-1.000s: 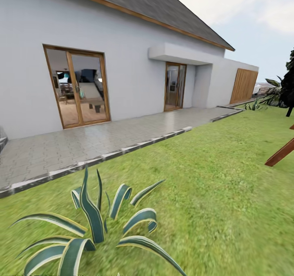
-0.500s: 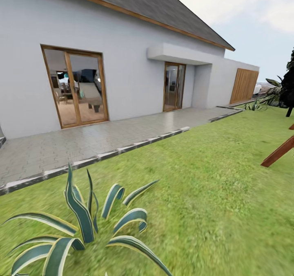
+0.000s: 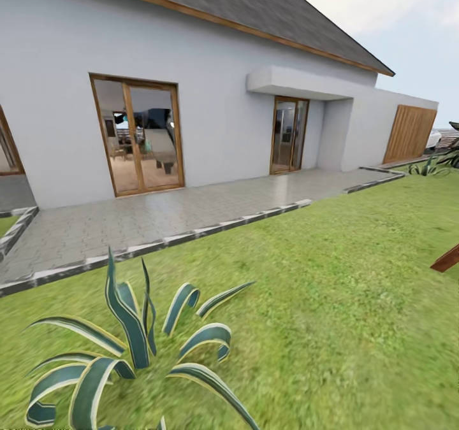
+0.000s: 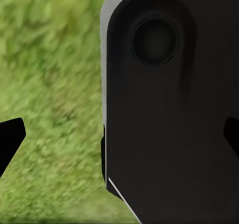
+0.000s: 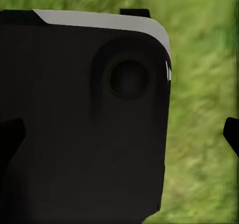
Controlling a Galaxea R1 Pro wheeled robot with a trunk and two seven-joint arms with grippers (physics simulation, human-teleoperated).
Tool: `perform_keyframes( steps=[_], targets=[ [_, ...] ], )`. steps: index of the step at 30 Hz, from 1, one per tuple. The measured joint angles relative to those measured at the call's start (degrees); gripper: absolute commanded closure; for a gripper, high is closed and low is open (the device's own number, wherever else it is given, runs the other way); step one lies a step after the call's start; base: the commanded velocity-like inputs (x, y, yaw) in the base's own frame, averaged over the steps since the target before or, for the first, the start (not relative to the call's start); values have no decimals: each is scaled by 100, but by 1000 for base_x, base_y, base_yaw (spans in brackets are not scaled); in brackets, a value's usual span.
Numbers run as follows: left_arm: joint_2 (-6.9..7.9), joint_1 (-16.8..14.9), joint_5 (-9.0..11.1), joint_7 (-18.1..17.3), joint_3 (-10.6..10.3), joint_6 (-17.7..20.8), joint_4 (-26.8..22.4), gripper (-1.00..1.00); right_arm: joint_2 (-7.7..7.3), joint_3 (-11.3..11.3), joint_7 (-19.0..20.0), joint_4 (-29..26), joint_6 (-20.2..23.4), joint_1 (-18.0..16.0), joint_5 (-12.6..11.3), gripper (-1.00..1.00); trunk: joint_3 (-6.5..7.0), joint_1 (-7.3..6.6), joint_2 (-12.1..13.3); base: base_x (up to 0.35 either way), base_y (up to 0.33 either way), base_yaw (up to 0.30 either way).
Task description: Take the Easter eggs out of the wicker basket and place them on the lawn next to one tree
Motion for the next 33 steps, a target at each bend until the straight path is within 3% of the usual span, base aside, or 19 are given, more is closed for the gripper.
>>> perform_keyframes(
  steps=[13, 33],
  targets=[
    [0, 0, 0, -5, 0, 0, -2, -100, 0, 0, 4, 0, 0, 0, 1, -100, 0, -1, 0, 36, -216, 2],
    [0, 0, 0, -6, -8, 0, 0, -100, 0, 0, 4, 0, 0, 0, 2, -100, 0, -3, 0, 272, -150, 0]
  ],
)
